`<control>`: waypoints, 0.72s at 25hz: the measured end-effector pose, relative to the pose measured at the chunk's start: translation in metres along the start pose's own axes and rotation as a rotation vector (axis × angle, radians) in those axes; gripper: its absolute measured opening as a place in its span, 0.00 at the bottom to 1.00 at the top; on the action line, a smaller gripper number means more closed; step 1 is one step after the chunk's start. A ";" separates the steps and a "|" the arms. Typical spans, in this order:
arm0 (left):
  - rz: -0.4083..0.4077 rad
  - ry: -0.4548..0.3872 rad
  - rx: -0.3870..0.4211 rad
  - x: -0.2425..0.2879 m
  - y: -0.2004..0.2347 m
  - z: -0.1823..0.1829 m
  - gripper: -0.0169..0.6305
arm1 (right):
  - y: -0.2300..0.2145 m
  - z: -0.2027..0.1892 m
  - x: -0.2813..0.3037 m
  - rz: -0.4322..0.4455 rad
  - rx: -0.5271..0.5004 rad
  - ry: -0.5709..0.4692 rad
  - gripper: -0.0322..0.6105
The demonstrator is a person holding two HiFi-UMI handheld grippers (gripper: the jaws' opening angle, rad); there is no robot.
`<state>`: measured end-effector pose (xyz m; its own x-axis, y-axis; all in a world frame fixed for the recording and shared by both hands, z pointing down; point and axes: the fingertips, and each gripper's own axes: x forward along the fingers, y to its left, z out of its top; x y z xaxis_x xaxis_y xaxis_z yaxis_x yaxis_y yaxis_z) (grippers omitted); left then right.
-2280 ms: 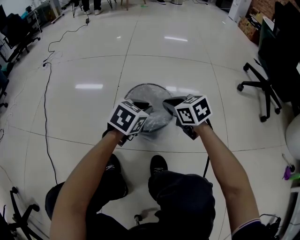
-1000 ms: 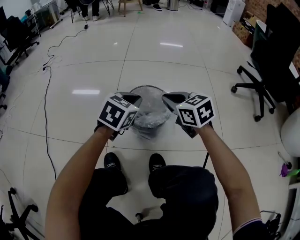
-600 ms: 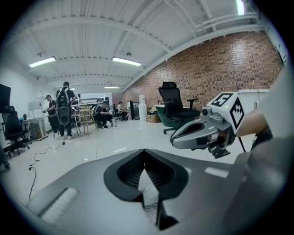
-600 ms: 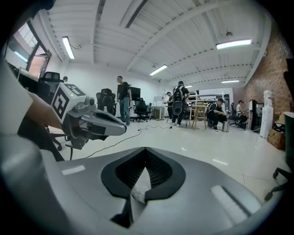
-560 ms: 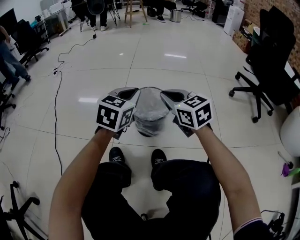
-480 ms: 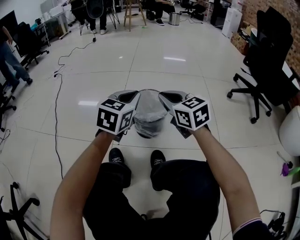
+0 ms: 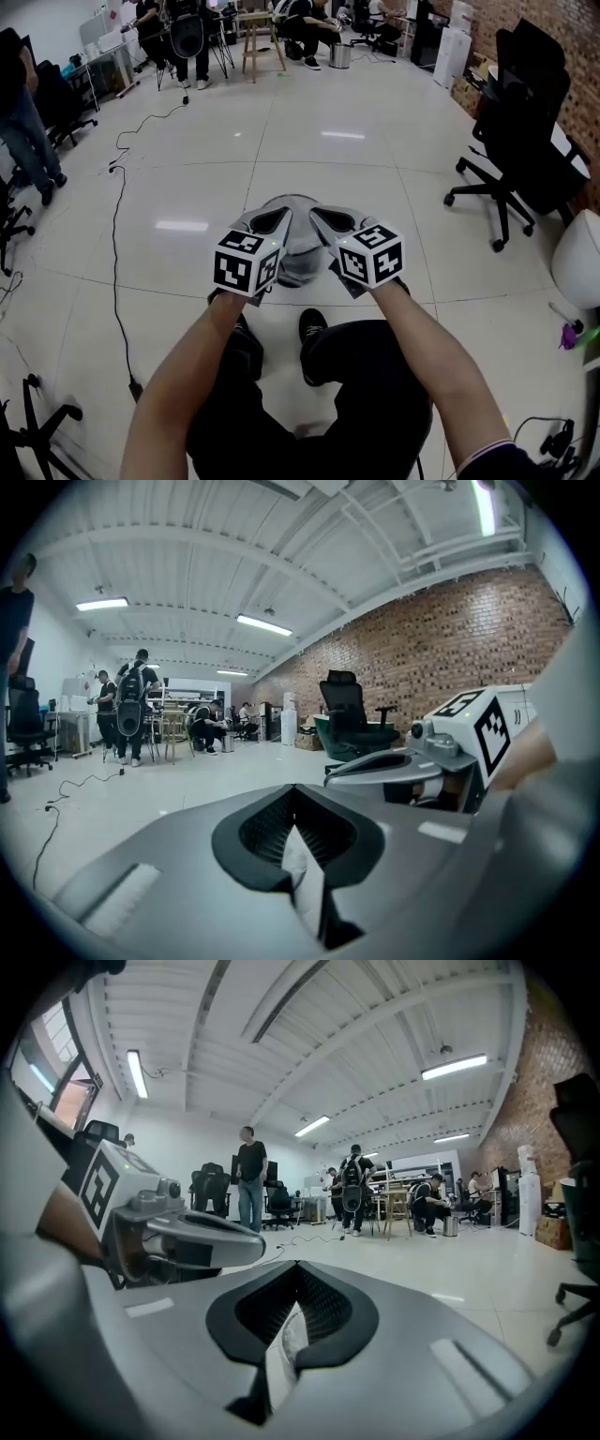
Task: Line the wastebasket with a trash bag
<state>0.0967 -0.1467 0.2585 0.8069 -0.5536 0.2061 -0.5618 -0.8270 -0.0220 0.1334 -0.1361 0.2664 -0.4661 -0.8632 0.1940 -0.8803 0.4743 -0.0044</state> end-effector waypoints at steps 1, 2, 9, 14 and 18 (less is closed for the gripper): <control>0.002 -0.004 0.001 -0.001 0.000 0.001 0.04 | -0.001 0.002 -0.001 -0.003 0.010 -0.012 0.05; 0.003 -0.007 0.000 -0.001 0.000 0.001 0.04 | -0.002 0.004 -0.001 -0.005 0.014 -0.020 0.05; 0.013 -0.017 0.008 -0.006 0.005 0.001 0.04 | 0.006 0.011 -0.001 0.006 -0.018 -0.033 0.05; 0.019 -0.040 -0.002 -0.007 0.006 0.005 0.04 | 0.007 0.015 -0.004 0.009 -0.019 -0.051 0.05; 0.014 -0.049 0.001 -0.007 0.006 0.007 0.04 | 0.010 0.020 -0.004 0.015 -0.028 -0.066 0.05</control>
<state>0.0885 -0.1485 0.2503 0.8070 -0.5691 0.1578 -0.5729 -0.8193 -0.0251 0.1252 -0.1314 0.2463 -0.4844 -0.8653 0.1291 -0.8711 0.4907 0.0204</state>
